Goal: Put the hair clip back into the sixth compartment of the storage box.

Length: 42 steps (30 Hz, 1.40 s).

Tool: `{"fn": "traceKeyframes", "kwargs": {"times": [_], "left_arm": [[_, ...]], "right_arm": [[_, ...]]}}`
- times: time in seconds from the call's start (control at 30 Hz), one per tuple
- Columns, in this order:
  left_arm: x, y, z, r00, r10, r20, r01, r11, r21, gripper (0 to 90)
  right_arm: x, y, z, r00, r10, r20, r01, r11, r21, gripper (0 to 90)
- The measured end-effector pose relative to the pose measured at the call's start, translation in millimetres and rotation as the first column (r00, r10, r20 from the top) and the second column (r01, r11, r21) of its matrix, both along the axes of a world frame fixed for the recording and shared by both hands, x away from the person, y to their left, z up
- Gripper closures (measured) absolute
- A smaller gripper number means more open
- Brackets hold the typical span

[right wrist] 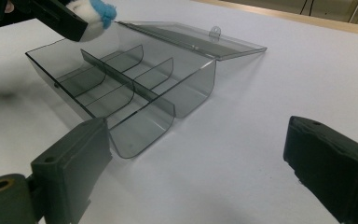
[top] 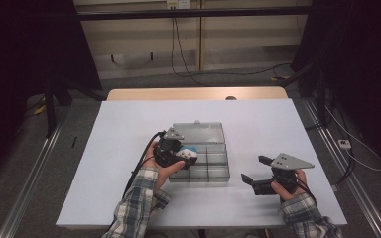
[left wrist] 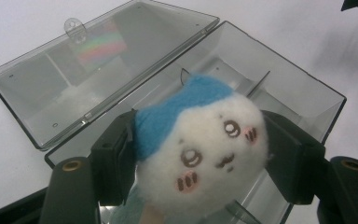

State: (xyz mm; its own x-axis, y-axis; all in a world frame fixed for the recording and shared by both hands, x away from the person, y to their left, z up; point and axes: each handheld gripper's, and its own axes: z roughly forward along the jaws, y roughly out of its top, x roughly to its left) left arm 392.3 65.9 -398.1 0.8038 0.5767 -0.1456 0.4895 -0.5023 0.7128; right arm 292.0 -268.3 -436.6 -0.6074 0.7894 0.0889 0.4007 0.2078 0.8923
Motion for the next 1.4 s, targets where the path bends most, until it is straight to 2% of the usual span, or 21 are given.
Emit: {"fn": "traceKeyframes", "kwargs": {"times": [0.03,0.13,0.67,1.23,1.27,1.4], "left_arm": [[-0.6,-1.1,-0.1,0.9999,0.01,0.006,-0.01,0.9999,0.004,32.9],[-0.3,-2.5,-0.5,1.0,-0.004,-0.001,0.004,1.0,-0.009,32.9],[-1.1,-11.2,-1.9,0.9997,-0.021,-0.008,0.021,0.9997,-0.011,33.0],[-1.8,-19.9,-3.3,0.9991,-0.042,-0.008,0.042,0.9991,-0.006,33.0],[-2.5,-21.0,-3.1,0.9994,-0.034,-0.001,0.034,0.9994,0.007,33.0],[-2.3,-23.1,-3.9,0.9986,-0.051,-0.013,0.051,0.9987,-0.007,32.9]], "right_arm": [[0.0,0.0,0.0,1.0,0.0,0.0,0.0,1.0,0.0,7.0],[0.0,0.0,0.1,1.0,0.0,0.0,0.0,1.0,-0.001,7.0],[-0.2,-0.1,-0.1,1.0,0.0,-0.001,0.0,1.0,-0.001,7.0],[-0.6,-0.7,-0.1,1.0,0.0,-0.002,0.0,1.0,0.0,7.1],[-0.7,-0.8,-0.1,1.0,0.0,-0.002,0.0,1.0,-0.001,7.1],[-1.0,-1.2,0.0,1.0,-0.002,-0.002,0.002,1.0,-0.001,7.1]]}}
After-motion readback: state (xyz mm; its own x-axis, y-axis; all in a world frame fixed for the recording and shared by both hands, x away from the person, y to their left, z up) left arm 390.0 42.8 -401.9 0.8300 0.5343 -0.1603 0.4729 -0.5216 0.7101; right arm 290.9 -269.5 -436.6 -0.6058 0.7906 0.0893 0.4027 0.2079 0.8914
